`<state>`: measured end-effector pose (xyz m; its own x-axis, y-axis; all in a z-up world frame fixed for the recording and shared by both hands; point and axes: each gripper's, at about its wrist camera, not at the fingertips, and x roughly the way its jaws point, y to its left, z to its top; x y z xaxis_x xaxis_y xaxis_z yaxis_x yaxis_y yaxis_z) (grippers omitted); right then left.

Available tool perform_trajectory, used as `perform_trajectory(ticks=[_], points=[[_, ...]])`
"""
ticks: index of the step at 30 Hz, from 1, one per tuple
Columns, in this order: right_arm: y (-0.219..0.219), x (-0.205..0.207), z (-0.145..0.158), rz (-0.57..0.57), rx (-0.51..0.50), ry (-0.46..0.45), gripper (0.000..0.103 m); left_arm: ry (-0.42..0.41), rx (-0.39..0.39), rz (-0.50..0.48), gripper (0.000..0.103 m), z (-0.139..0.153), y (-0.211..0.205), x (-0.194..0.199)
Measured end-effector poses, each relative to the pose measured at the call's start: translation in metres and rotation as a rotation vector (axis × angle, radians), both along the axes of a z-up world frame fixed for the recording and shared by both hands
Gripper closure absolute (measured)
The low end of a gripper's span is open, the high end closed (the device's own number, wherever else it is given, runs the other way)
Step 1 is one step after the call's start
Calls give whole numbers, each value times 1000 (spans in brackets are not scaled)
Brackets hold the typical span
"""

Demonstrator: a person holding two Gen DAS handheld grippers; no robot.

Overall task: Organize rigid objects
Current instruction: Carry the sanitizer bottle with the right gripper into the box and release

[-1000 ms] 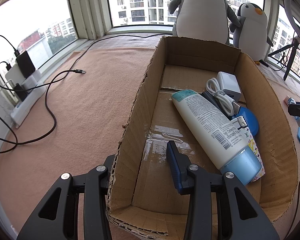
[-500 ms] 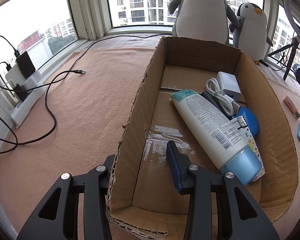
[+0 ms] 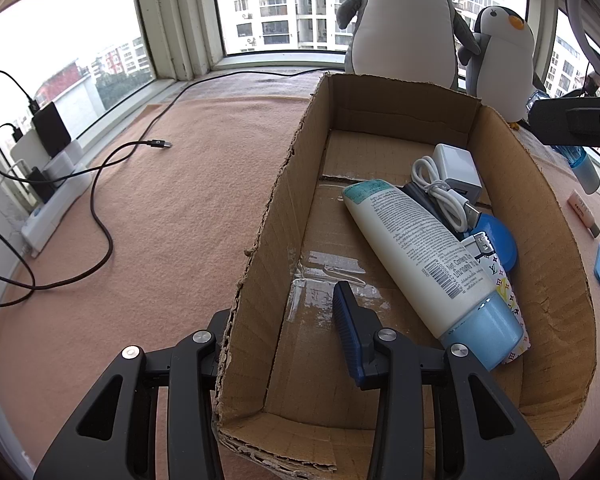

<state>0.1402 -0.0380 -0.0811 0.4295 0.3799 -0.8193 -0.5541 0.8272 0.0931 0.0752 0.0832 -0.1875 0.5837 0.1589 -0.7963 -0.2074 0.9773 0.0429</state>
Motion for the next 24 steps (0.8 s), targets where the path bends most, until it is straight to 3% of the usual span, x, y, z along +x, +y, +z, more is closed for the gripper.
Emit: perform_trajectory(ticks=[8,24], points=[[19,8,-7,5,-47,-22,74,0,0,0,64,0,0,0],[19,30,-27,-21,-64,25,74,0,0,0,64,0,0,0]])
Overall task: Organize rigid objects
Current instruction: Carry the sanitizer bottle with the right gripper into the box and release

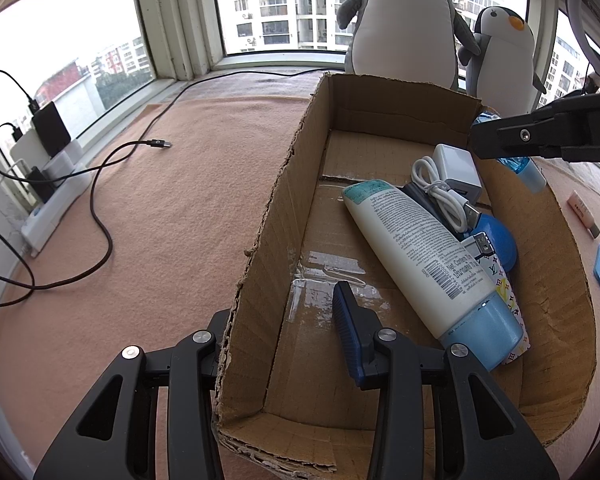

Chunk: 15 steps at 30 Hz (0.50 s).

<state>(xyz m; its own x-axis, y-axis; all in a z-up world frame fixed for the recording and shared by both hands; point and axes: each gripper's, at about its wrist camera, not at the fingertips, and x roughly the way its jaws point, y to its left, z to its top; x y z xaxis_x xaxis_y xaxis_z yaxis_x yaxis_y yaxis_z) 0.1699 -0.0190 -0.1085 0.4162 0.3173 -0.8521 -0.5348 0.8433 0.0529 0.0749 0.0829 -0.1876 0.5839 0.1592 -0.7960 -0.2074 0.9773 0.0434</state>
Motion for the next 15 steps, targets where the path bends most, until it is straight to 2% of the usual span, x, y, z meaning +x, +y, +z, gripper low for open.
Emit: perform_trajectory(ticks=[5,7,8,15], points=[[-2,2,0,-2,19,9,71,0,1,0,64,0,0,0],[-3,3,2,-5,24,10,54,-1,0,0,64,0,1,0],[-3,2,3,-8,29,1,41,-1,0,0,64,0,1,0],[-6,2,9,-21,32,-18,39,-1,1,0,64,0,1,0]])
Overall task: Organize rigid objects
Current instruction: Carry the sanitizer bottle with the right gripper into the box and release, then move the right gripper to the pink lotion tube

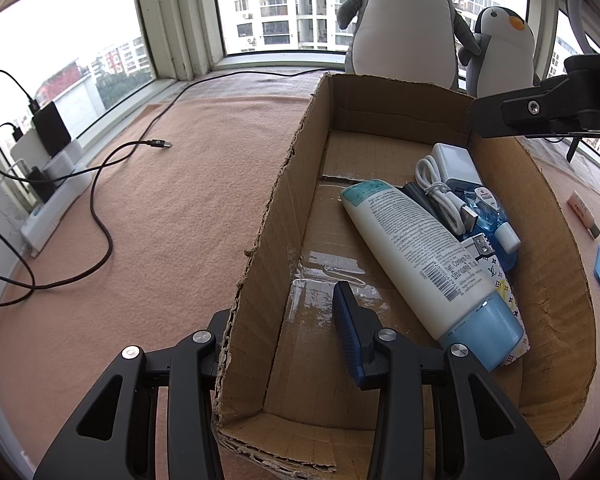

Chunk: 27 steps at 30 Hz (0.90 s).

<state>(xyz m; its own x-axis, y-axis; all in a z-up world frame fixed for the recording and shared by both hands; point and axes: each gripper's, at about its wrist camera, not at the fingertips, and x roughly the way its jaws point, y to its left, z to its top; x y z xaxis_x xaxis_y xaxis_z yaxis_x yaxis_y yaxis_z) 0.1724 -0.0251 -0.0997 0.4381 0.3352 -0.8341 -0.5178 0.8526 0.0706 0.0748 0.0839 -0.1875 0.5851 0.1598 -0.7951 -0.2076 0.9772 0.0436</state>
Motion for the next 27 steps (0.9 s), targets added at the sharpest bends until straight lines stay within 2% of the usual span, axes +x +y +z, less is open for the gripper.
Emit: perform_trajectory(ticks=[27], points=[[-36,-14,19,-26,-6,-33,37,0,1,1,64,0,0,0]])
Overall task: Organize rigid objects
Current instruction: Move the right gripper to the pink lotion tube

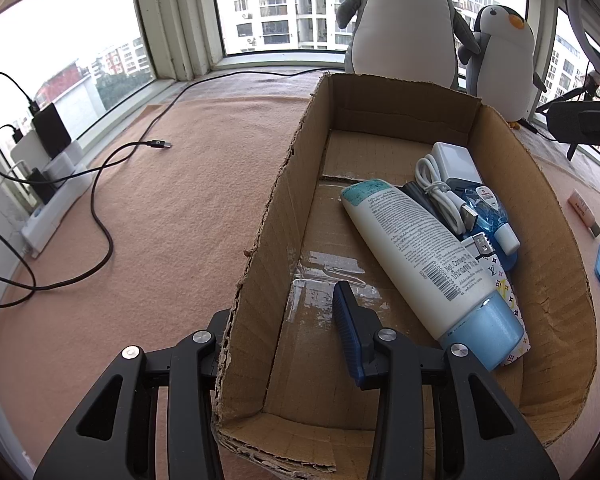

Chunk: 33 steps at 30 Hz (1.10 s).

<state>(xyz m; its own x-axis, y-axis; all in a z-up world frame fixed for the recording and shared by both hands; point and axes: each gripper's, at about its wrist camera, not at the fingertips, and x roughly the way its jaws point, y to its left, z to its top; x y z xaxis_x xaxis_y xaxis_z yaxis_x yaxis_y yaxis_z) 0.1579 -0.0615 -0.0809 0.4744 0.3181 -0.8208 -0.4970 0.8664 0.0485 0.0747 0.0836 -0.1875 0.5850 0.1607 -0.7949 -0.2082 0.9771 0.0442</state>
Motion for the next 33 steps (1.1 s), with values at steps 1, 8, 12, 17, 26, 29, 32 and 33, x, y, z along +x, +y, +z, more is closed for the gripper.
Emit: perform_trajectory(ticks=[1,8,12,17,26,29,32,33], points=[[-4,0,0,-6,0,0,36,0,1,0,64,0,0,0],[-43,1,-3,-64,-12,6,35,0,1,0,64,0,0,0],[-72,4,-8,-107,-18,16,35,0,1,0,64,0,0,0],[-113,9,-16,-170,-43,34,35,1,3,-2,64,1,1,0],[-176,30,-32,-276,-89,68,35,1,5,-2,64,1,1,0],[-189,38,-40,-299,-89,89,35,2,8,-4,64,1,1,0],[-194,44,-48,-308,-100,101,35,3,10,-5,64,1,2,0],[-194,46,-50,-307,-100,105,35,3,10,-5,64,1,2,0]])
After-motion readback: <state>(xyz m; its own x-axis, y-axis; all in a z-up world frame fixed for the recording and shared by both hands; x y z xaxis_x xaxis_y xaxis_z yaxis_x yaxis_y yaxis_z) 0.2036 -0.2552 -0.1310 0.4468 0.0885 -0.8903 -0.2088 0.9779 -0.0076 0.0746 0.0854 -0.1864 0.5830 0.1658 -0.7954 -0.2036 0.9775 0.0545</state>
